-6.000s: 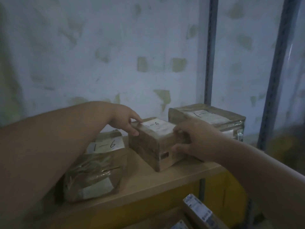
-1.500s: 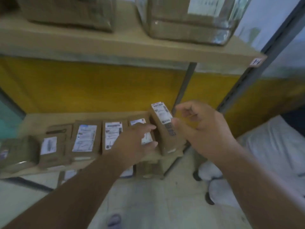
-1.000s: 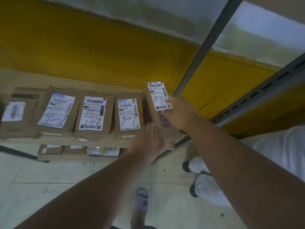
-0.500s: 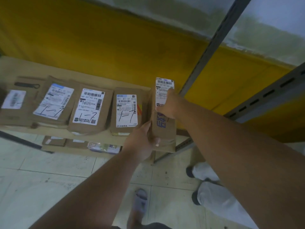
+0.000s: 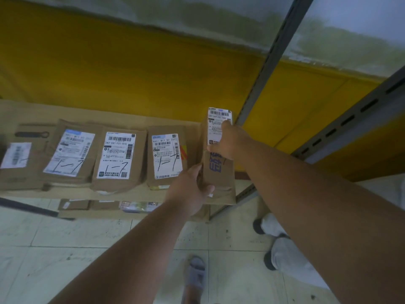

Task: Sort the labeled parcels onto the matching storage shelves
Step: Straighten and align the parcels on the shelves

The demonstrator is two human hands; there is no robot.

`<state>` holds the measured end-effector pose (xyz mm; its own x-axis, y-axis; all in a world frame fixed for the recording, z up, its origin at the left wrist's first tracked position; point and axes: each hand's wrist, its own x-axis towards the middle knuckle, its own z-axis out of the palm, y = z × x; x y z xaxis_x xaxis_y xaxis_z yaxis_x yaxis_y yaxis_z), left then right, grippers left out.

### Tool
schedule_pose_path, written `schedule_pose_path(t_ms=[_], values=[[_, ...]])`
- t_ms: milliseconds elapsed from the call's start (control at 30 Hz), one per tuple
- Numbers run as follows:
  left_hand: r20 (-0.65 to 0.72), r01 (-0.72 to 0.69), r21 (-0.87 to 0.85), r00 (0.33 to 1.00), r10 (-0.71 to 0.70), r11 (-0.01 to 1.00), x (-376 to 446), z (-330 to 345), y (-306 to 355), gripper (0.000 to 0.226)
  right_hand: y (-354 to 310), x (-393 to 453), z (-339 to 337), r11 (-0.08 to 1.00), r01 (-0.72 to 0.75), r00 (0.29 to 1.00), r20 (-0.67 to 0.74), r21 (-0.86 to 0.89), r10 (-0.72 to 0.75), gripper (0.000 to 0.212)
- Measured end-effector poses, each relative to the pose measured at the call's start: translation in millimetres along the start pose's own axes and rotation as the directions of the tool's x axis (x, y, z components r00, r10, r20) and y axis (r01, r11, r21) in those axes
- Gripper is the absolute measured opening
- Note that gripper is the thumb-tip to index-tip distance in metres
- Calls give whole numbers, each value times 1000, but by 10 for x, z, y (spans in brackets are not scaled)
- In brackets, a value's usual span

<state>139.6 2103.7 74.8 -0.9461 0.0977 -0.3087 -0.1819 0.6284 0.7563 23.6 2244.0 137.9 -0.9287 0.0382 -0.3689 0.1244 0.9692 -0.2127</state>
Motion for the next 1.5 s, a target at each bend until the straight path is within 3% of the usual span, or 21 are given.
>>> schedule_pose_path(t_ms=[333,467,667,833,1000,1100,1300,1500], values=[[-28,-86,60,996,87,995,-201,-98,71,73,30,-387,-125,988,133,984,-126,82,-122,65],[-59,-39,86,997,45,996,-380,-261,-25,72,-125,-627,-126,973,225,958,-193,53,-211,63],[-103,72,153,993,-57,986,-588,-689,-427,64,-615,-766,67,918,395,915,-96,27,-391,60],[-42,47,197,998,-39,979,-484,-873,-680,61,-856,-489,201,926,375,925,-43,-43,-377,63],[32,146,29,989,-147,989,-472,-592,-848,89,-866,-86,182,907,382,924,46,-175,-380,54],[17,192,-54,981,-191,980,-464,-417,-907,100,-932,153,209,868,412,911,105,-278,-399,68],[-84,203,-195,971,-223,960,-457,-284,-895,101,-965,299,325,791,446,894,161,-419,-418,68],[-136,226,-261,954,-267,939,-491,-291,-841,93,-862,249,380,795,452,891,157,-404,-427,64]])
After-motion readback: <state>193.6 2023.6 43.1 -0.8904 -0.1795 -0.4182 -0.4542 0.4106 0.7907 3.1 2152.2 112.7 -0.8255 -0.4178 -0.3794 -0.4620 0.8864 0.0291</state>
